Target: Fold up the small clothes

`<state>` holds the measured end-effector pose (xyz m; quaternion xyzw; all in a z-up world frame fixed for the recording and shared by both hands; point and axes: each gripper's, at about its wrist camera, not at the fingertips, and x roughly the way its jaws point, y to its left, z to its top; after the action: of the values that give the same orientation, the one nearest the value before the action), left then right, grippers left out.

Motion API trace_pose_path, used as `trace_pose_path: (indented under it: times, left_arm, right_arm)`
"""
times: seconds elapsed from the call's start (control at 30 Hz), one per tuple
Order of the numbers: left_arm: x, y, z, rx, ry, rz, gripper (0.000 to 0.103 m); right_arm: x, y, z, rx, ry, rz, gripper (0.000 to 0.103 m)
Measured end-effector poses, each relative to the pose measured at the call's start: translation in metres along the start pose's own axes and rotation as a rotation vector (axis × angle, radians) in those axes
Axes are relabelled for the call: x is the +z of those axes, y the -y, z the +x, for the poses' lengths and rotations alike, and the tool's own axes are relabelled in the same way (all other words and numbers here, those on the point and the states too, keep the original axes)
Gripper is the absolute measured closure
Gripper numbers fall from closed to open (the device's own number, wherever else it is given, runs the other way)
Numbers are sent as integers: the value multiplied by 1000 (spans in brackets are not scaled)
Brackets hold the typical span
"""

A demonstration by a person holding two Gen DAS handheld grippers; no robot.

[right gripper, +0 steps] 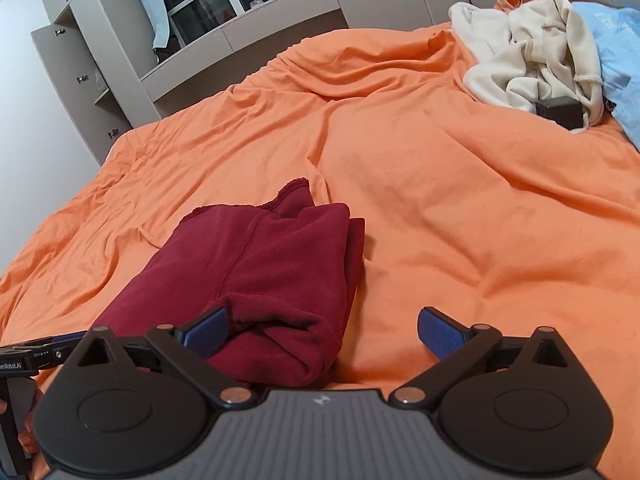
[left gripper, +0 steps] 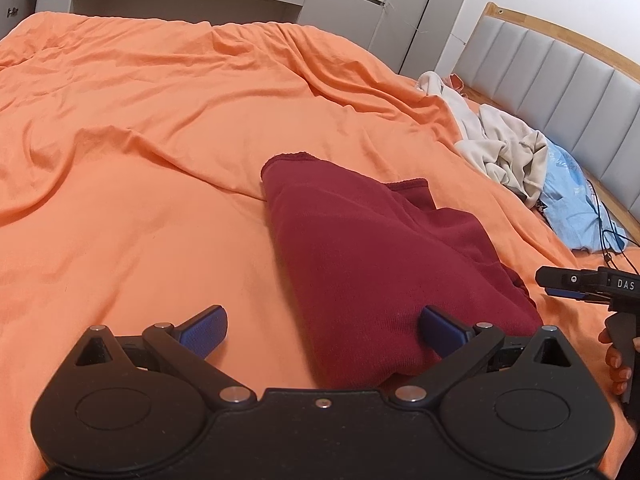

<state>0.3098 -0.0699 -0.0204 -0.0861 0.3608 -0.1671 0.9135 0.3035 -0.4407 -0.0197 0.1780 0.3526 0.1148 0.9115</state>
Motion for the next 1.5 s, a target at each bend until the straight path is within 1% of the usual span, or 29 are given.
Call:
trace_pose_path:
  times: [0.2,0.43,0.53,0.63,0.7,0.77,0.83,0.9,0.97,1.07,1.13,1.17,1.23,1.33,1.5]
  left_arm:
    - [6,-2,7,-18,-22,0,1]
    - [19,-7,16,-45,-30,-2,1]
    - [24,-14,21,-69,-23,-39,1]
    - [32,-23,34,-99,-38,-94,1]
    - [37,-29,47,-116,-62,-116,1]
    - [40,-34,60,-128,-94,-128,1]
    - [38,-43,68,-163,-116,-180,1]
    - [35,-49,71,-187,-120,-224,1]
    - [34,-48,71,-190,-116,-212,1]
    - [32,-44,70,-177,-107,-194,1]
    - [30,-43,69,-174,-101,-190,1]
    - [30,-43,69,-176,-99,-192,1]
    - [30,-45,68,-181,-97,-198,1]
    - [29,-45,67,-189,-95,-201,1]
    - [28,-43,65,-214,-95,-197,2]
  right_arm:
    - [-2,3,4,4,4,35,0]
    - [-3,-1,10,5,11,36,0]
    - [-1,2,12,15,49,68,0]
    - [3,8,21,11,83,118,0]
    - [3,11,32,-10,74,134,0]
    - [2,13,41,-9,49,143,0]
    - [1,15,47,17,43,160,0]
    - [1,16,49,54,62,178,0]
    - [1,16,50,74,81,191,0]
    - [0,18,55,83,81,205,5]
    - [-2,18,58,72,67,214,11]
    - [-3,19,59,69,61,220,12]
    - [-4,21,61,62,61,232,19]
    - [-4,22,62,60,63,241,26]
    - [-6,19,65,48,46,220,29]
